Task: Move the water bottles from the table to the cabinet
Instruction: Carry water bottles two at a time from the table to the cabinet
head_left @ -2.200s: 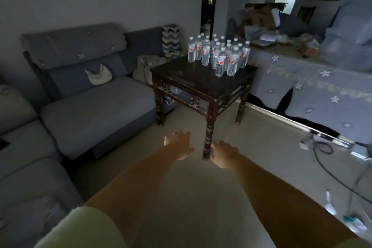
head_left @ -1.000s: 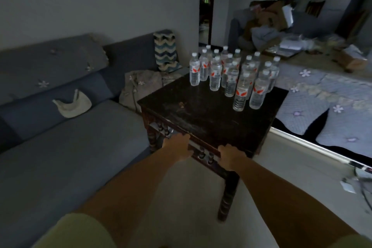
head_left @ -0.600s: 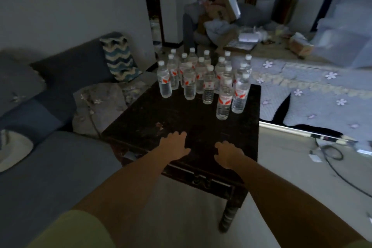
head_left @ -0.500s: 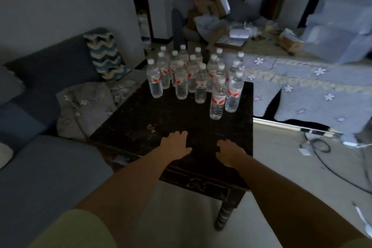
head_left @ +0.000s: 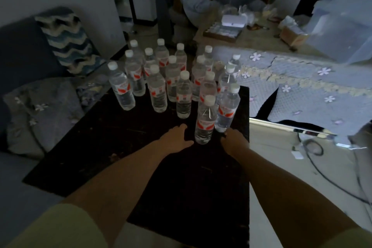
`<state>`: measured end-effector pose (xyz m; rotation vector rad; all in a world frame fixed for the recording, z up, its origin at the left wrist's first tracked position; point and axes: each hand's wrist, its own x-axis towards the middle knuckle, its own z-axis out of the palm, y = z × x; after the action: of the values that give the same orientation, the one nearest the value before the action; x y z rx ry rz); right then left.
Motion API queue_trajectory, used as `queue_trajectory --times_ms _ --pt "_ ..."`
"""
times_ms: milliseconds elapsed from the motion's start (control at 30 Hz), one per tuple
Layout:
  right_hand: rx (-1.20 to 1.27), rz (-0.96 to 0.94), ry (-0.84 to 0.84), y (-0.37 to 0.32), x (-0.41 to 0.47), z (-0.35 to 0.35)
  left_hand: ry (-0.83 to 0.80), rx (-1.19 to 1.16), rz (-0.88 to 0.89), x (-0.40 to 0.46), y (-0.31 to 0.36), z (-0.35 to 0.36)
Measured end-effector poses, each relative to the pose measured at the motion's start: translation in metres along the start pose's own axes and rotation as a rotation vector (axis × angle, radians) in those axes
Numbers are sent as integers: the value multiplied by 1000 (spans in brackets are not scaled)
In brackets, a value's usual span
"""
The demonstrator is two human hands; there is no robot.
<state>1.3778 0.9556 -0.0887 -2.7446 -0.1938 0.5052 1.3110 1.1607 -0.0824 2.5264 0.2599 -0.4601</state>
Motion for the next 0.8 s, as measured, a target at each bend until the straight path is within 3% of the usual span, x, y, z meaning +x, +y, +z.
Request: queue_trajectory --times_ms 200,333,467,567,800 --pt "405 222 141 12 58 4 7 -448 68 51 9 19" --pt "739 138 227 11 80 15 30 -729 89 75 16 32" --pt "973 96 288 5 98 23 118 -824 126 89 22 50" --pt "966 106 329 3 109 25 157 -842 110 96 22 58" --pt "863 102 302 9 114 17 83 -924 48 102 16 47"
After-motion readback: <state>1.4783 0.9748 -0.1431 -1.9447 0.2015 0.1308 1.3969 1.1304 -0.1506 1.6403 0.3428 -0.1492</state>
